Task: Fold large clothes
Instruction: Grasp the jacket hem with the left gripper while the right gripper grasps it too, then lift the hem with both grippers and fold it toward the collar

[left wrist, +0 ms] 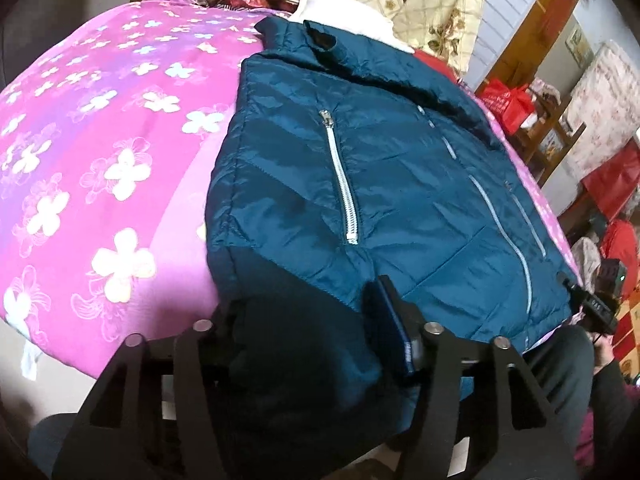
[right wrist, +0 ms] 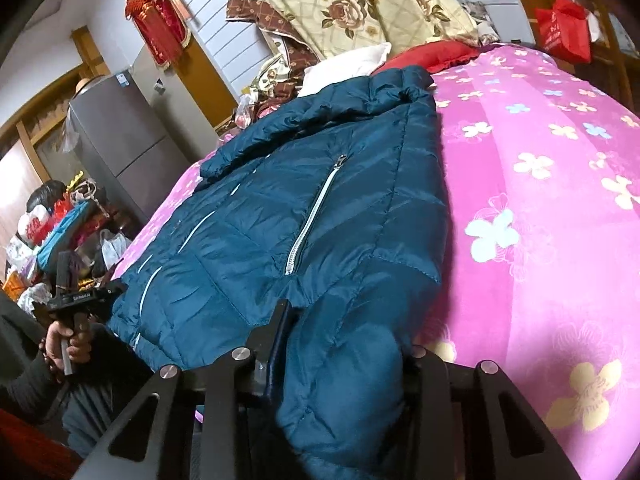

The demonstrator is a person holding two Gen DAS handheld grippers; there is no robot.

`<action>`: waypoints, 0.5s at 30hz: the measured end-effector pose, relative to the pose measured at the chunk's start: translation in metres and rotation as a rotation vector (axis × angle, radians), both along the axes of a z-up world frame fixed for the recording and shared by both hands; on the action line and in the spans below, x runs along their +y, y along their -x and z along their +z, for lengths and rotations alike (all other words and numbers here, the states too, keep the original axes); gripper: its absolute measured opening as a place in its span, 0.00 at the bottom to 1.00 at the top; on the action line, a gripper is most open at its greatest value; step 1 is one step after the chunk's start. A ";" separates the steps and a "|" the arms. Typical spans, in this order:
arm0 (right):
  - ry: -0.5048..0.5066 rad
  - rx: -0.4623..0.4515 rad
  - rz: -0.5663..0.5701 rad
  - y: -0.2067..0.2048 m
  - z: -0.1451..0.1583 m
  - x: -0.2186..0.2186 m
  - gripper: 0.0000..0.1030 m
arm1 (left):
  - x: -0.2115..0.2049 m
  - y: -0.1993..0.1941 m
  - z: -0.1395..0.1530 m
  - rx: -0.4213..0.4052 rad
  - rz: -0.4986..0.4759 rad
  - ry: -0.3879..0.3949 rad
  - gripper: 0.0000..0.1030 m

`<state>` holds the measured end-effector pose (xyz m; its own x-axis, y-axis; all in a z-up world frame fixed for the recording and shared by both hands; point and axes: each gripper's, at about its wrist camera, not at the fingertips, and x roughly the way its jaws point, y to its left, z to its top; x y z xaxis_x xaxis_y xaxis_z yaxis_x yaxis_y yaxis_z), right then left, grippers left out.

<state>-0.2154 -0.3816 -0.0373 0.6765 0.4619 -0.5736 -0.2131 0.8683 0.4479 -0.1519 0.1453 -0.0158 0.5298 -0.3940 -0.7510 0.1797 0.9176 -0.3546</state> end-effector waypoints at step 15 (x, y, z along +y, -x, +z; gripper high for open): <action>0.074 -0.136 0.023 0.036 0.064 0.035 0.09 | 0.028 0.018 0.051 -0.072 0.084 0.036 0.09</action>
<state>-0.2513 -0.3461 0.0269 0.7402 0.4377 -0.5104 -0.2872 0.8922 0.3485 -0.1700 0.1736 0.0353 0.6143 -0.3716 -0.6961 0.1286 0.9175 -0.3763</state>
